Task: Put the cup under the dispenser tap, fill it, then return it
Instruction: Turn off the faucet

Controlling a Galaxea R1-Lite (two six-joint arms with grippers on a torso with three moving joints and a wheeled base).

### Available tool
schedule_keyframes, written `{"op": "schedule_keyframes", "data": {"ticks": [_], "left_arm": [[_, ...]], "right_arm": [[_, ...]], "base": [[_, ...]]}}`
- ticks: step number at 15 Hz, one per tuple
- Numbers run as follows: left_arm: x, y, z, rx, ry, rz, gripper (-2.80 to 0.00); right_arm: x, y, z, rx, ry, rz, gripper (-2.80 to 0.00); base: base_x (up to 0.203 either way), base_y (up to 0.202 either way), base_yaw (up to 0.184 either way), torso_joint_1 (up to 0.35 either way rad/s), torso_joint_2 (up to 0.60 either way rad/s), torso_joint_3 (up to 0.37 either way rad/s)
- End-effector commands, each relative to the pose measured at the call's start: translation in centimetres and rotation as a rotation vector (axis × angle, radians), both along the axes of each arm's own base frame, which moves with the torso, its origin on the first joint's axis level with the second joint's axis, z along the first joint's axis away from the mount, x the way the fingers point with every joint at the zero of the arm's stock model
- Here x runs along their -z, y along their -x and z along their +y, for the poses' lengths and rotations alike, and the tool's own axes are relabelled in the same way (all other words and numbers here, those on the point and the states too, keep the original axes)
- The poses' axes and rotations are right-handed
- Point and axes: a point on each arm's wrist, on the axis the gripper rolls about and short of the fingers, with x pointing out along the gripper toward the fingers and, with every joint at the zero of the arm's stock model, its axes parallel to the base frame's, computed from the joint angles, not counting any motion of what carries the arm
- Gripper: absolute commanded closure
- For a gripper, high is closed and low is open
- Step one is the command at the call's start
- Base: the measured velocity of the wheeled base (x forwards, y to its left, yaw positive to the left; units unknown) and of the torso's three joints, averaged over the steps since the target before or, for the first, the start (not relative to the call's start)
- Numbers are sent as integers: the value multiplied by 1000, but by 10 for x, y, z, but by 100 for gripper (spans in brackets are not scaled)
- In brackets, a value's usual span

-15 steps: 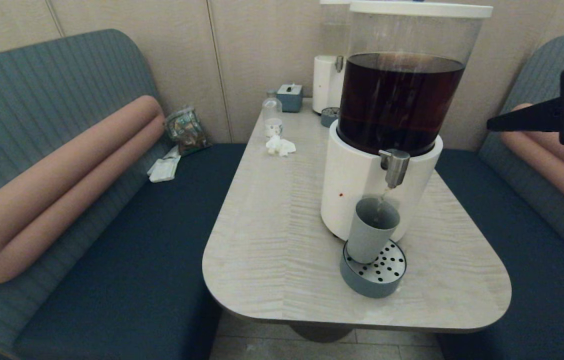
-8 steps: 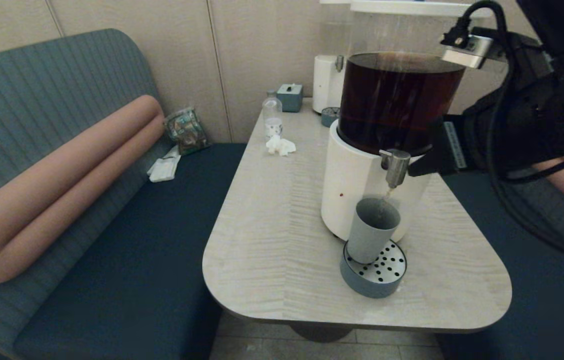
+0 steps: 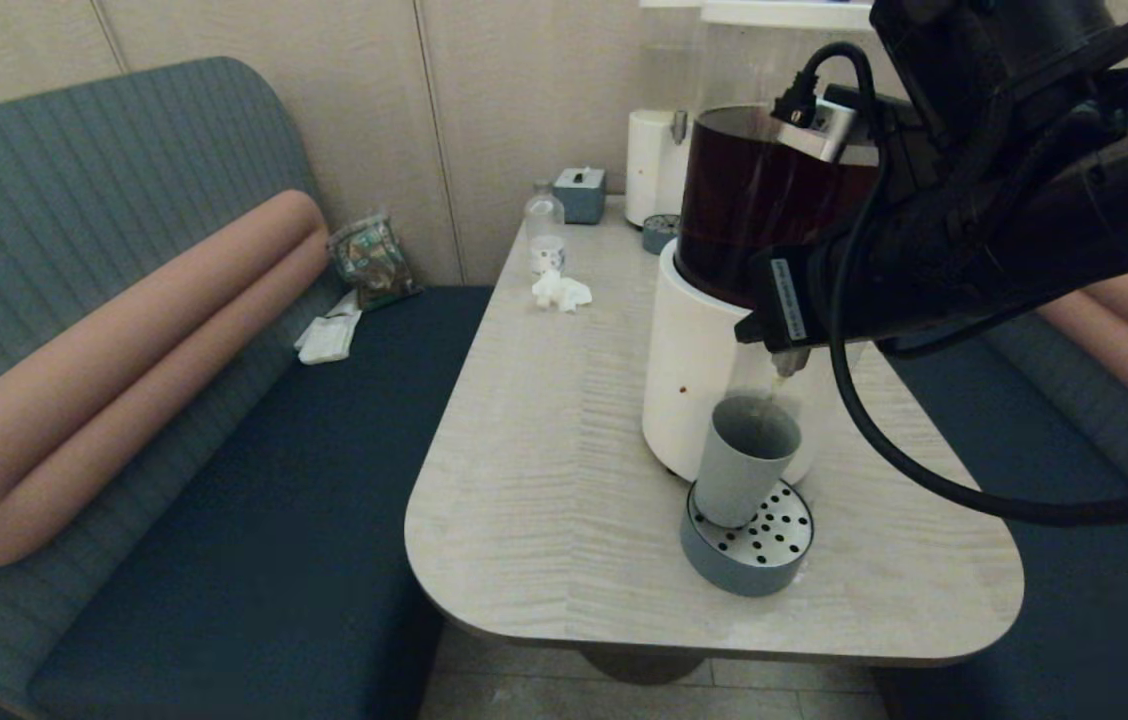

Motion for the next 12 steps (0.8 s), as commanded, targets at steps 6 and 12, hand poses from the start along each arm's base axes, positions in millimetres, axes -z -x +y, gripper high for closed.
{"op": "schedule_keyframes", "data": {"ticks": [6,12], "left_arm": [[0,0,0,0,0,-1,0],[0,0,0,0,0,-1,0]], "right_arm": [[4,-9,3,48,70,-59,0],[6,-11,4,51,76,-58,0]], "base": [[0,0,0,0,0,0],[0,0,0,0,0,0]]}}
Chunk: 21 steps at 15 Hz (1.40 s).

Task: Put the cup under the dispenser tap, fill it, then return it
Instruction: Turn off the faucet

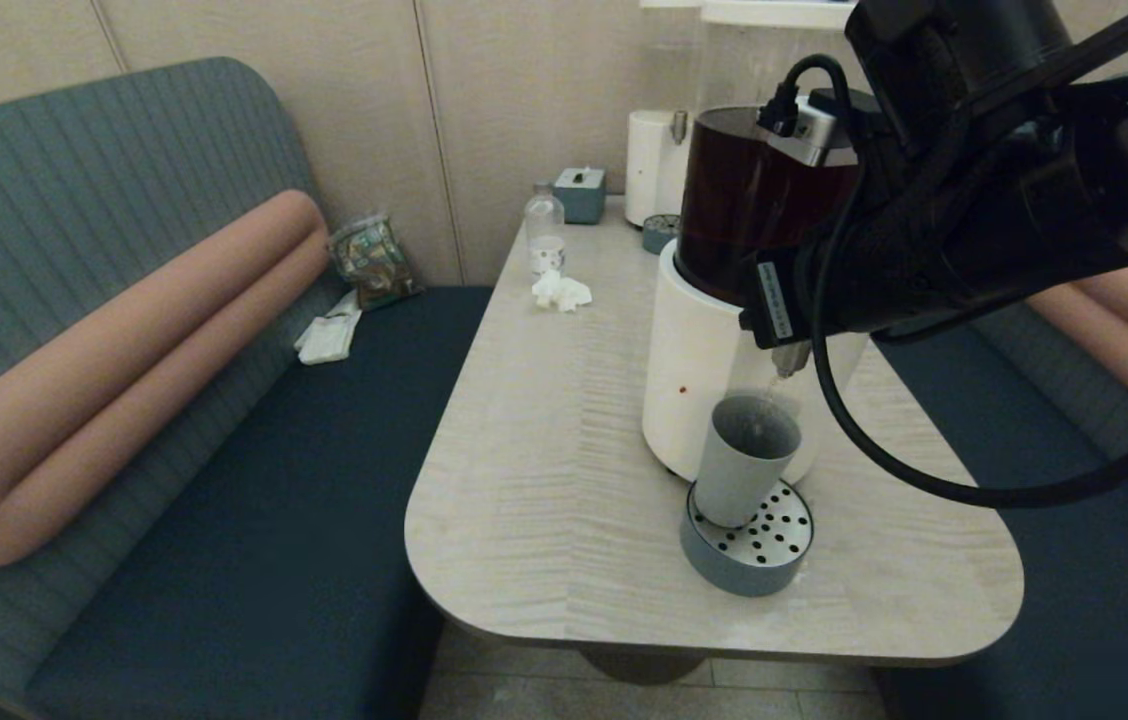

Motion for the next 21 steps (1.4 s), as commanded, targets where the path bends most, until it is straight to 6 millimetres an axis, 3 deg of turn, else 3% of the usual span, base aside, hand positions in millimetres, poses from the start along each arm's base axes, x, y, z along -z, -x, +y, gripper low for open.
{"op": "schedule_keyframes", "data": {"ticks": [1,10,21], "left_arm": [[0,0,0,-1,0,0,0],[0,0,0,-1,0,0,0],[0,0,0,-1,0,0,0]], "right_arm": [[2,-1,1,1,6,7,0],[7,-14,9,30,47,-63,0],[6,-17,5,51,66,-76,0]], "base": [[0,0,0,0,0,0],[0,0,0,0,0,0],[0,0,0,0,0,0]]}}
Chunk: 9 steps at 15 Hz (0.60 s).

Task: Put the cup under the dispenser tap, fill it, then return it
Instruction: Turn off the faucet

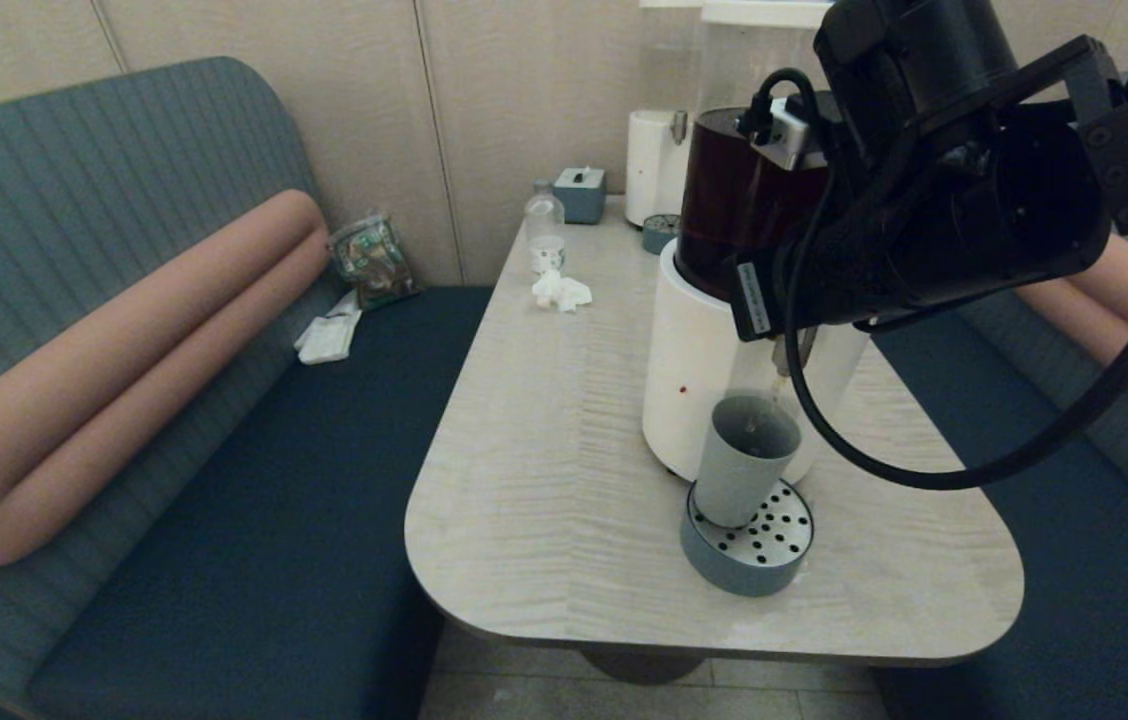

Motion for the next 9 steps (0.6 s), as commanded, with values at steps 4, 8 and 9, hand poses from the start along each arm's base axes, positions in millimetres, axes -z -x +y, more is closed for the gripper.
{"op": "schedule_keyframes", "data": {"ticks": [4,8,9], "left_arm": [[0,0,0,-1,0,-1,0],[0,0,0,-1,0,-1,0],[0,0,0,-1,0,-1,0]], "right_arm": [[0,-2,-2,22,32,-15,0],[0,-3,-1,17,36,-31,0],[-1,-3,-1,20,42,-35,0]], "base": [[0,0,0,0,0,0],[0,0,0,0,0,0],[0,0,0,0,0,0]]}}
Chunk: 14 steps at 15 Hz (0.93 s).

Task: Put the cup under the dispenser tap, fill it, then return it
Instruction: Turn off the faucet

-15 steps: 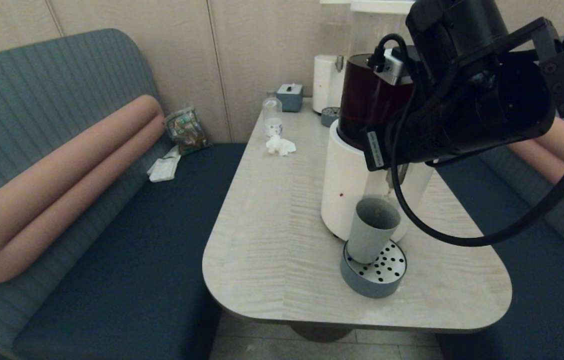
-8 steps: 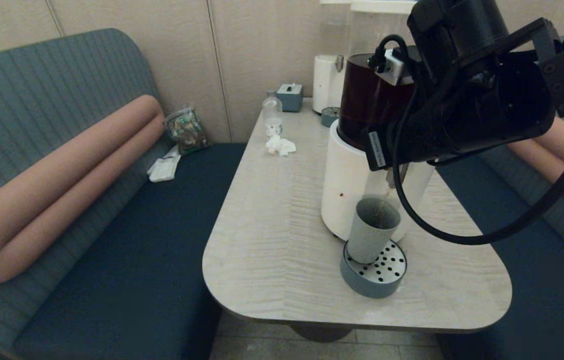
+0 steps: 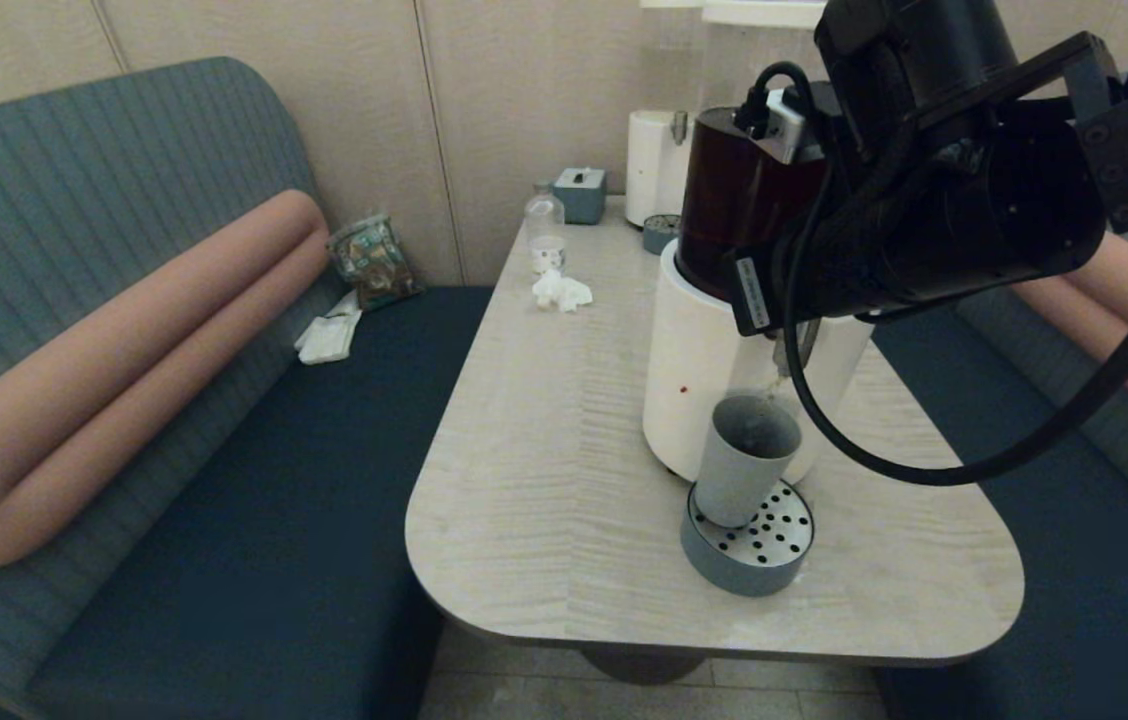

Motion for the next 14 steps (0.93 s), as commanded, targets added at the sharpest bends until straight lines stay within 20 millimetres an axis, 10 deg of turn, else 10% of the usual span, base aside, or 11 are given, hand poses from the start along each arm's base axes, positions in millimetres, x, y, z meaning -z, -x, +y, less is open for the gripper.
{"op": "schedule_keyframes", "data": {"ticks": [1,14], "left_arm": [[0,0,0,0,0,-1,0],[0,0,0,0,0,-1,0]], "right_arm": [[2,-1,1,8,12,4,0],[7,-2,1,38,43,7,0]], "base": [[0,0,0,0,0,0],[0,0,0,0,0,0]]}}
